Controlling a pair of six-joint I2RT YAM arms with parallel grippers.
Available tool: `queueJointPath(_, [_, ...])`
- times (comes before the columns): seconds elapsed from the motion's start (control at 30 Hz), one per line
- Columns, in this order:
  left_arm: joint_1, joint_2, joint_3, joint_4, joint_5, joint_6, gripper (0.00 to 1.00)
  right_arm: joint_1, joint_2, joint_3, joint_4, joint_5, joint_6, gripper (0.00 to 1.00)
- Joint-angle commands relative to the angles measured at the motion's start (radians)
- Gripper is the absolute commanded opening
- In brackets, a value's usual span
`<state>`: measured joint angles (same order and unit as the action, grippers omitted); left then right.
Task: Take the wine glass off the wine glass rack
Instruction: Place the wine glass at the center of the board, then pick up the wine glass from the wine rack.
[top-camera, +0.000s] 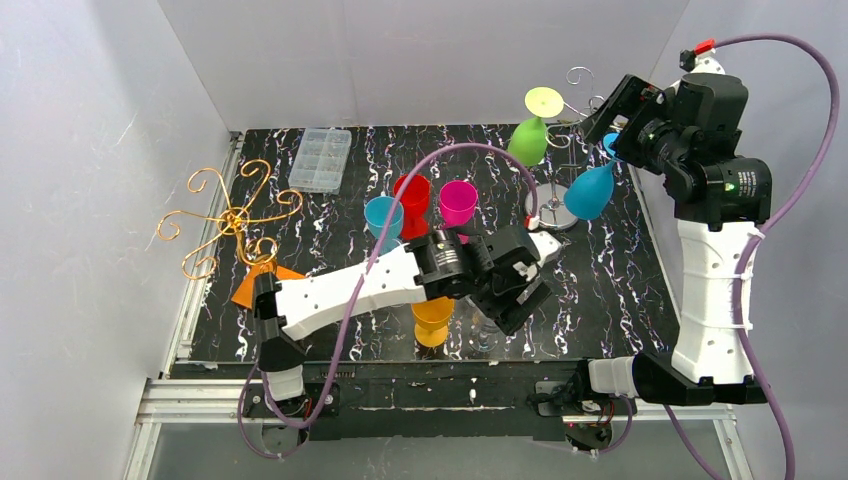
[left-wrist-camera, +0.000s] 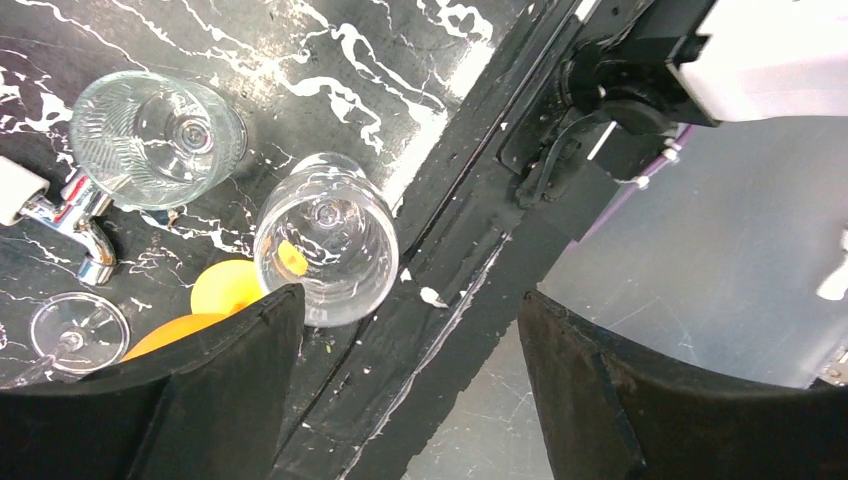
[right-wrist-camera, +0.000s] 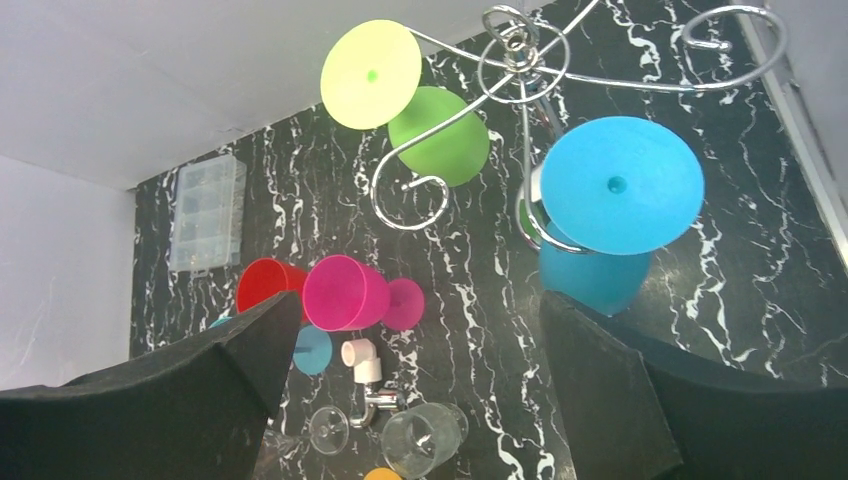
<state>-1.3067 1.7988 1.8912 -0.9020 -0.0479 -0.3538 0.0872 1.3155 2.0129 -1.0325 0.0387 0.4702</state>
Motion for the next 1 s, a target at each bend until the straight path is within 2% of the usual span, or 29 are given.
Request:
queueJointPath(0.0, [-0.006,-0.129,0.05,-0.022,-0.02,-0.015,0.79,-0.001,0.0,0.055,-0.033,0.071,-0.028,0.98])
queueJointPath(0.2, [0.029,-0.198,0.061,-0.044,-0.029,-0.013,0.89,-0.001,0.027,0.089,-0.098,0.146,-0.061,0.98])
queueJointPath(0.27, [0.06,-0.23,0.044,-0.043,-0.016,-0.011,0.98,-0.001,0.043,0.103,-0.128,0.169,-0.076,0.98])
queueJointPath(0.6, [0.27,-0.39,-0.066,-0.03,0.113,0.012,0.98,-0.001,0.073,0.032,-0.153,0.317,-0.126,0.98])
queueJointPath(0.97, [0.376,-0.446,-0.148,0.019,0.216,0.027,0.98,-0.012,0.156,0.02,-0.101,0.281,-0.126,0.98])
